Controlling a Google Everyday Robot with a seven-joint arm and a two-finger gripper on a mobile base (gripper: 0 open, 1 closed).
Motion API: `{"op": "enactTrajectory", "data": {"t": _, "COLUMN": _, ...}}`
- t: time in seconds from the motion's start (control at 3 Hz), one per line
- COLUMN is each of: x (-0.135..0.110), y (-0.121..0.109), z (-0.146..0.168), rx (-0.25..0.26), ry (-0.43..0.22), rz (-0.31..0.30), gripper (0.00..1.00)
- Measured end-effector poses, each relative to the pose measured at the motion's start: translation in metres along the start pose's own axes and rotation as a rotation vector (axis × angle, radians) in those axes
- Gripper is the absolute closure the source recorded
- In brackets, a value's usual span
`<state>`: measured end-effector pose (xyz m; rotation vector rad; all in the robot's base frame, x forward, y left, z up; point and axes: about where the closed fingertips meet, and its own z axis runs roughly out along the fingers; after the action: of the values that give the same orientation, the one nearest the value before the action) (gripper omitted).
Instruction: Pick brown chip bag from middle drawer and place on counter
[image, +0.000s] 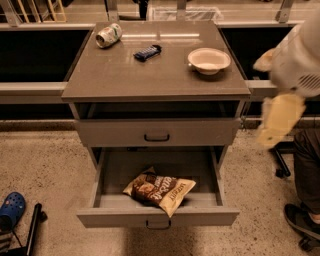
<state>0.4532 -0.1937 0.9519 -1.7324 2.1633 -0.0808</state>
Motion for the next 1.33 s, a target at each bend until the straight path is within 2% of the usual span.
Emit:
{"op": "enactTrajectory", "data": {"t": 0.33, "x": -0.015, "y": 0.025, "z": 0.112, "rx": -0.133, "ry": -0.089, "rz": 0.008, "gripper": 0.0}}
{"op": "enactTrajectory", "data": {"t": 0.67, "x": -0.01, "y": 0.085, "z": 0.231, "rx": -0.325, "ry": -0.111, "rz": -0.007, "gripper": 0.0}}
{"op": "enactTrajectory", "data": {"t": 1.0, "x": 0.01, "y": 0.128, "z": 0.265, "rx": -0.435, "ry": -0.081, "rz": 0.008, "gripper": 0.0}}
{"op": "enactTrajectory", "data": {"t": 1.33, "x": 0.01, "y": 0.127, "z": 0.264, "rx": -0.43, "ry": -0.08, "rz": 0.006, "gripper": 0.0}}
